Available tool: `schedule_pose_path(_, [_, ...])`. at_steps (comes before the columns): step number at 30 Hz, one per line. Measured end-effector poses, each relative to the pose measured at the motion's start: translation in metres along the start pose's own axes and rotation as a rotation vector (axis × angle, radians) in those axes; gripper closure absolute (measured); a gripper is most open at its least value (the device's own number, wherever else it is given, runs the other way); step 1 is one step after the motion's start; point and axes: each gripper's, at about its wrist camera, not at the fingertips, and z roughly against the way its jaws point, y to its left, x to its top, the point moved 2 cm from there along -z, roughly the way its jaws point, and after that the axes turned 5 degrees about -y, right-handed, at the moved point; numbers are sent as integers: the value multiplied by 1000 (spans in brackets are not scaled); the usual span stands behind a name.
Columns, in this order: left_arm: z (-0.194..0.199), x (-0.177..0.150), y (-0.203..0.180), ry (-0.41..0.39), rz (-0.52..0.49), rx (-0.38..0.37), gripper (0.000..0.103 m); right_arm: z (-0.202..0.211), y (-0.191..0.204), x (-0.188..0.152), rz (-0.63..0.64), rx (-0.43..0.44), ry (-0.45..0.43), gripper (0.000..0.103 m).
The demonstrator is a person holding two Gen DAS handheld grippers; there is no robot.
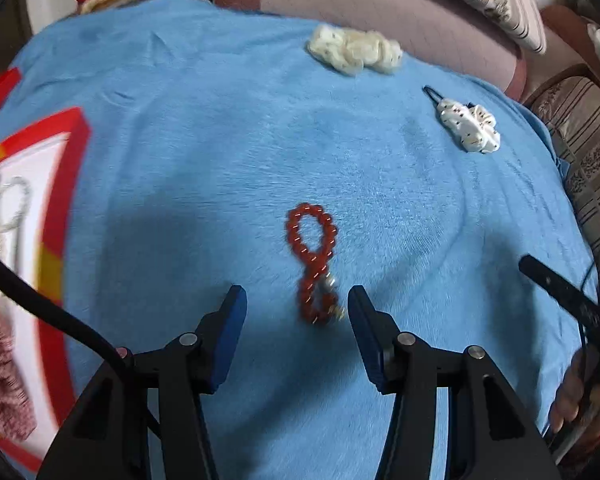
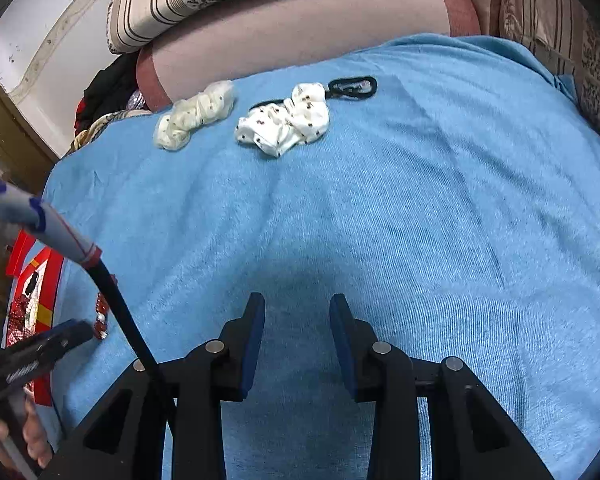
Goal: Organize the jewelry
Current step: 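Grasp the red bead bracelet with the left tool while the right tool grasps the cream cherry-print scrunchie, then carry red bead bracelet and cherry-print scrunchie into the white tray and open both tools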
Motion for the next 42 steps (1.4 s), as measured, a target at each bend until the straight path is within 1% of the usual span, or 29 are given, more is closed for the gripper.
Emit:
schedule_pose_path(2, [-5,5,-7,-14,-18,5,52,0,-2,1,2,-5,-4,67])
schedule_pose_path(5, [-7,7,-18,-2,-46,-35,64,-2,2,15,38,-13,-24,66])
schedule_pose_path(6, [-9,8,-20,0,-51,-35,66,-4,5,22,52,-7,-29,64])
schedule_pose_path(7, [-10,8,-22,-1,-62,-33,68,-7,12,33,76,0,-41,59])
schedule_pose_path(8, [-11,8,-24,-3,-67,-29,68,-10,16,41,97,-8,-54,53])
schedule_pose_path(10, [-11,7,-24,-8,-66,-27,68,-19,26,63,144,-28,-85,49])
schedule_pose_path(12, [-11,8,-22,-7,-50,-43,68,-30,34,78,164,-23,-90,46])
schedule_pose_path(13, [-11,8,-22,-5,-43,-49,68,-38,39,86,177,-25,-87,45])
schedule_pose_path(17, [-13,11,-18,-9,-20,-72,66,-66,52,101,234,-50,-70,45])
schedule_pose_path(19, [-14,12,-18,-13,-17,-79,65,-80,55,104,257,-72,-52,45])
schedule_pose_path(22, [-16,12,-18,-26,-21,-78,64,-100,50,106,259,-106,-20,45])
schedule_pose_path(23, [-16,12,-20,-29,-30,-67,65,-105,48,106,259,-124,-8,50])
schedule_pose_path(24, [-16,12,-21,-37,-43,-52,79,-107,45,106,256,-138,-4,60])
schedule_pose_path(25, [-16,12,-22,-39,-55,-41,92,-107,42,106,247,-141,0,83])
schedule_pose_path(26, [-18,11,-22,-27,-68,-40,96,-104,39,107,234,-133,0,90])
schedule_pose_path(28, [-15,11,-21,-27,-57,-40,96,-92,34,106,205,-122,-6,95])
schedule_pose_path(29, [-11,10,-21,-29,-55,-36,96,-85,33,105,202,-121,-15,96])
schedule_pose_path(33, [10,5,-21,-51,-57,-39,96,-46,33,93,211,-101,-54,97])
schedule_pose_path(37, [42,-3,-18,-89,-50,-43,96,-7,37,75,230,-70,-78,97])
schedule_pose_path(42, [75,-15,-14,-137,-59,-4,96,30,51,47,241,-16,-87,97])
